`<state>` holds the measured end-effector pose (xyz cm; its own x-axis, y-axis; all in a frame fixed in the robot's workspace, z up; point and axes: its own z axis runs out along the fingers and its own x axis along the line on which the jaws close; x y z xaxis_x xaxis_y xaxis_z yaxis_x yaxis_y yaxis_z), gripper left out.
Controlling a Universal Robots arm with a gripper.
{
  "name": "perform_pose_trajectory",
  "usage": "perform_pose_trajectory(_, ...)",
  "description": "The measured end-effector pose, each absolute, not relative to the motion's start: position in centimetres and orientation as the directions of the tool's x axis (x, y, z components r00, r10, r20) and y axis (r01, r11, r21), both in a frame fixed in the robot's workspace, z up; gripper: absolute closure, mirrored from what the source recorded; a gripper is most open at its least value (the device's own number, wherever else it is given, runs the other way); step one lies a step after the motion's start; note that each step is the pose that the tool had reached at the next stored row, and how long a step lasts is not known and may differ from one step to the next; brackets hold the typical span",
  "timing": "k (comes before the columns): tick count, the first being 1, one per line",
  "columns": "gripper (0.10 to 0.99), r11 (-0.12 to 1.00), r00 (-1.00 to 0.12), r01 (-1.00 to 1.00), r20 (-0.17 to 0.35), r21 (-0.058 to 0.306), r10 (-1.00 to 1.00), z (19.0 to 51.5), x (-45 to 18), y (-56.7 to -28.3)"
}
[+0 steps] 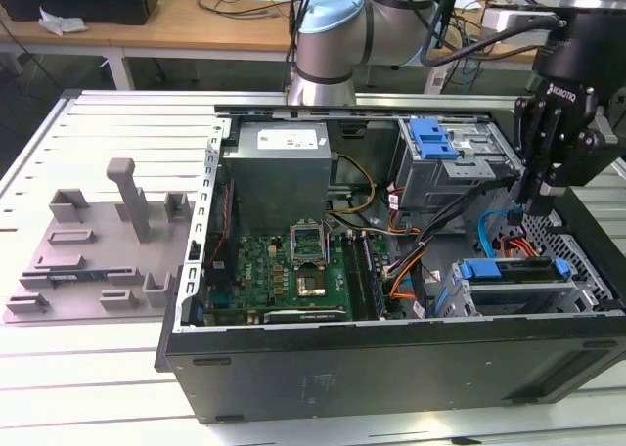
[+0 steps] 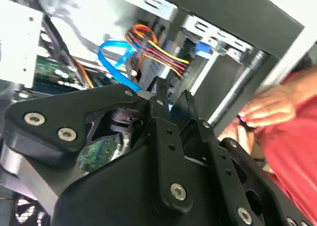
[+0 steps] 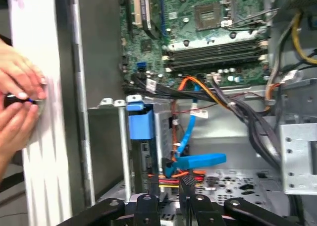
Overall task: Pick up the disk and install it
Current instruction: 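Insert the second disk wire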
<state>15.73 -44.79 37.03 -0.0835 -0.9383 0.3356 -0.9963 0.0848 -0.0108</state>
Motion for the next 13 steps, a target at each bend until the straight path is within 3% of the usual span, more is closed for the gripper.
perform_pose_trajectory(1, 0.784, 0.084, -0.083, -0.996, 0.358, -0.012, -0.930, 37.0, 15.6, -44.5)
perform_pose_trajectory(13, 0.784, 0.086, -0.084, -0.996, 0.360, -0.011, -0.929, 36.4, 14.4, -44.2)
